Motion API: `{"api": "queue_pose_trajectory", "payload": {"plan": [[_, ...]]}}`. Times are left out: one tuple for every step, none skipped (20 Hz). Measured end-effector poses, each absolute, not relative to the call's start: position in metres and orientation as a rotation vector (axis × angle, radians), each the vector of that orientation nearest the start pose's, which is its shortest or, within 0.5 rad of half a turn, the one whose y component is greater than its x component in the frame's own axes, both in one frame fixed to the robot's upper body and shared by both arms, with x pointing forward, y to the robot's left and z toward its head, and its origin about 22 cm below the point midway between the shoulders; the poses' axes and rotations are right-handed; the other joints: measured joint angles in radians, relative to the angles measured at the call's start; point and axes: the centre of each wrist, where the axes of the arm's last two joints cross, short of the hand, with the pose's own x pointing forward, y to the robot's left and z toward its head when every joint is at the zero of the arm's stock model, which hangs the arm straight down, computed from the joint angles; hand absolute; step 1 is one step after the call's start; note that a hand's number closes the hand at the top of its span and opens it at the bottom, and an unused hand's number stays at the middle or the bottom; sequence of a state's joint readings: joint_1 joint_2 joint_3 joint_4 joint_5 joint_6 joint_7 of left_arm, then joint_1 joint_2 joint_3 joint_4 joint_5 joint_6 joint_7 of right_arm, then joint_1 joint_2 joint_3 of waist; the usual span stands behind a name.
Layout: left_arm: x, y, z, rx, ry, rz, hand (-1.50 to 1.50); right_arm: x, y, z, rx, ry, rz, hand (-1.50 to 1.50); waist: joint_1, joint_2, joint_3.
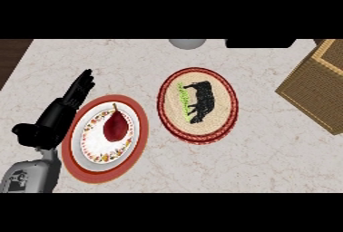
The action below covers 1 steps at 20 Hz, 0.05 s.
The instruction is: Pick the bell pepper from the placemat and place it in the basket
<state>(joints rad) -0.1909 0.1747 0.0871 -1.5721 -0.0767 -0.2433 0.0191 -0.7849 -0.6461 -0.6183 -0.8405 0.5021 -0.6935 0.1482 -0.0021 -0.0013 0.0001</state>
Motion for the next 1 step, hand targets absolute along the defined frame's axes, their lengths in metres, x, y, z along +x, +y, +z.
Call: {"api": "queue_pose_trajectory", "payload": {"plan": [[0.2853,0.2681,0.0625,0.046,-1.692,-0.383,0.00,0.3609,-0.4633,0.2054,-1.416,-1.477,-0.670,-1.50,0.000,0.000,0.000]]}}
